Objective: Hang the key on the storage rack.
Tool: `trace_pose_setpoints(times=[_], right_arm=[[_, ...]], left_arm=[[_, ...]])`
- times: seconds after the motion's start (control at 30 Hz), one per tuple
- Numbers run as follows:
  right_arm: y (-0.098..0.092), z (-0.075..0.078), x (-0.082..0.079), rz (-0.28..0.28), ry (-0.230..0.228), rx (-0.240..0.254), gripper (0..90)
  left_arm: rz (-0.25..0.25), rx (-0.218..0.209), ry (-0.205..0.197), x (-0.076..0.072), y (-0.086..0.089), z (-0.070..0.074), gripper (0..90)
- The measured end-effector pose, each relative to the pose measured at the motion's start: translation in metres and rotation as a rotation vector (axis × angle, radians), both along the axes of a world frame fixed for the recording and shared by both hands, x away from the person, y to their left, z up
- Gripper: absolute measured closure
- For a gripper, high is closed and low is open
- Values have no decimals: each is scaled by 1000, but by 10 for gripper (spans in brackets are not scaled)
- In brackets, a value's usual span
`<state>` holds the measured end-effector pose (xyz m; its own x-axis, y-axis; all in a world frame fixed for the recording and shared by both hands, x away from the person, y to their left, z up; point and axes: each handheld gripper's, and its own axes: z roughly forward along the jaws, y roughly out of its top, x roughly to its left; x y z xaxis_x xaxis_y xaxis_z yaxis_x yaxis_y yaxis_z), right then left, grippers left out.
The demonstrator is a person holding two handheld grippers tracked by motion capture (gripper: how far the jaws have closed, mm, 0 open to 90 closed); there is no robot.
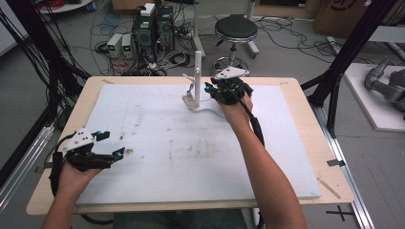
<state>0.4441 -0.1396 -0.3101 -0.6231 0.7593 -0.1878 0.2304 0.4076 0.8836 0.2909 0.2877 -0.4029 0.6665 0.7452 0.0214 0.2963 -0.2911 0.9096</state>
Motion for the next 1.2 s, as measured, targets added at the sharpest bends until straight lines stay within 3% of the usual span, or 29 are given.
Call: trace_pose_setpoints(times=[0.37,0.53,0.83,1.2], right_arm=[[-20,11,-22,23,-29,30,519],[-36,12,-36,31,-69,47,468],[-77,-9,-57,-28,-78,96,399],[-123,-39,-80,-117,-33,126,327]], left_arm=[[-11,-10,1,4,-5,0,153],[-19,-8,3,11,-10,0,153],[-47,-15,3,25,-24,0,153],[-57,-12,15,43,-33,-6,153]])
